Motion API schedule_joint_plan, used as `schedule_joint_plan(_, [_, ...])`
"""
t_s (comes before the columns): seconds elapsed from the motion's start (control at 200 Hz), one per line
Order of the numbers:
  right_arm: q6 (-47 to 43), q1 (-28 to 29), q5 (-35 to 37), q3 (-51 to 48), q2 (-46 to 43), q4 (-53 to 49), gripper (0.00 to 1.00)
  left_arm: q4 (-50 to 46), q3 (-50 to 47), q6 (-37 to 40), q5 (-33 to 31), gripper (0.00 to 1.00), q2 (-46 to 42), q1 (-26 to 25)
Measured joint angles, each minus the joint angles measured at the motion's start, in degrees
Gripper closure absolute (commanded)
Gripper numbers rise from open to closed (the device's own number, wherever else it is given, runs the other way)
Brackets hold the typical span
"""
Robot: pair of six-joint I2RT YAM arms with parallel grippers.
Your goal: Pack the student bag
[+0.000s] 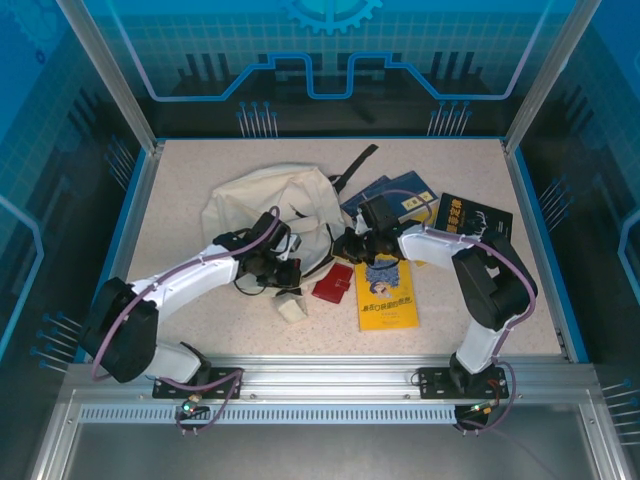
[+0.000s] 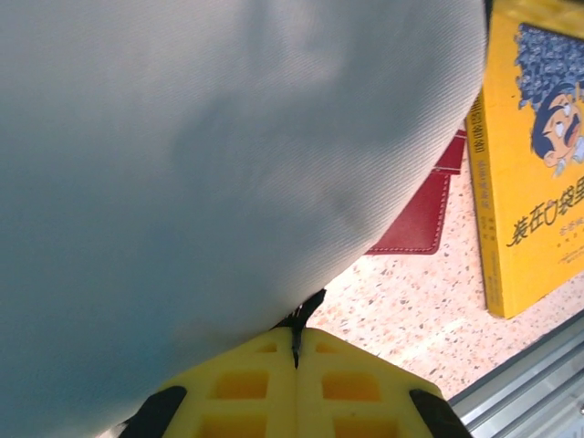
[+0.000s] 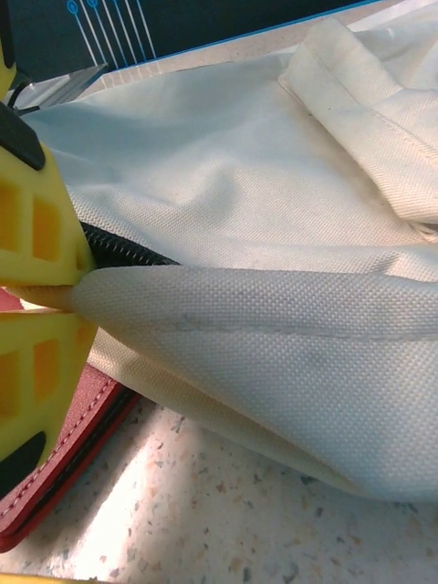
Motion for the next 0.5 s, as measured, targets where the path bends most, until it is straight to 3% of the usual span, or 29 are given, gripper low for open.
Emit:
schedule_joint_plan(0.105, [-0.44,-0.17,0.59,0.7,0.0,-0.61,0.86,-1.88,0.0,-0.28,-1.86,1.0,-0.98,0.0])
schedule_joint_plan(0.21, [-0.9,-0.42,0.55,0.79,-0.04,-0.59,0.77,-2.54,0.0,-0.33,-2.32,1.0,-1.38,0.0])
schedule_joint_plan(0.495, [3.32,0.33,-0.76,-7.34,-10.6,3.56,0.22,-1.36,0.44,-0.33,0.5,1.0,-1.38,0.0])
